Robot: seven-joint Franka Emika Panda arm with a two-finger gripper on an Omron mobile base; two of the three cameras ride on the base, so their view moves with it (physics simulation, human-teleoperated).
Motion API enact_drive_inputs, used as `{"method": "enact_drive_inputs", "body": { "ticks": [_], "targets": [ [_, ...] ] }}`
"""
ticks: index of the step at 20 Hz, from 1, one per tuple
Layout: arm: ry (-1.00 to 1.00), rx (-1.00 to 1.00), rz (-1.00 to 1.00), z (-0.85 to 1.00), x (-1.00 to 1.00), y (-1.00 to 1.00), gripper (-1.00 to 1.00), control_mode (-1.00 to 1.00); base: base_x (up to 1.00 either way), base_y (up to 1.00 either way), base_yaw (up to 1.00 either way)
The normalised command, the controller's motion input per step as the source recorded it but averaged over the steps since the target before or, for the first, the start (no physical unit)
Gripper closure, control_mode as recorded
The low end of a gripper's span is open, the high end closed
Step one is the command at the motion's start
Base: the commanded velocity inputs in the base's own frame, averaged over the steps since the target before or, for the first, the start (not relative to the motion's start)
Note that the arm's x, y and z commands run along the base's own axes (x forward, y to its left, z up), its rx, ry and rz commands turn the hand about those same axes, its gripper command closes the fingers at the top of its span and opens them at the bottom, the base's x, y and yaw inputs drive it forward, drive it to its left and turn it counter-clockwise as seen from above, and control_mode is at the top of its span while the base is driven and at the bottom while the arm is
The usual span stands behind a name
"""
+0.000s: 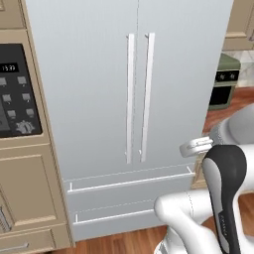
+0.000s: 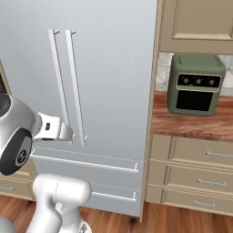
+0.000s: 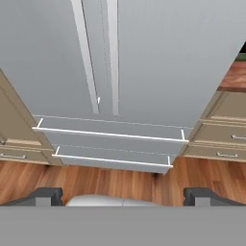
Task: Retrieve the banana and peach from the fridge and place them into the bowl on the dining table.
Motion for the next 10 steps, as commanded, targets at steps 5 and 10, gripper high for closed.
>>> {"method": "enact_drive_inputs", "body": {
  "ticks": [5, 10],
  "targets": [
    [0.0, 0.0, 0.0, 0.0, 0.0, 0.0, -1.0, 1.0, -0.24, 0.41, 0.0],
    [0.0, 0.0, 0.0, 0.0, 0.0, 0.0, -1.0, 1.0, -0.13, 0.49, 0.0]
  ]
}}
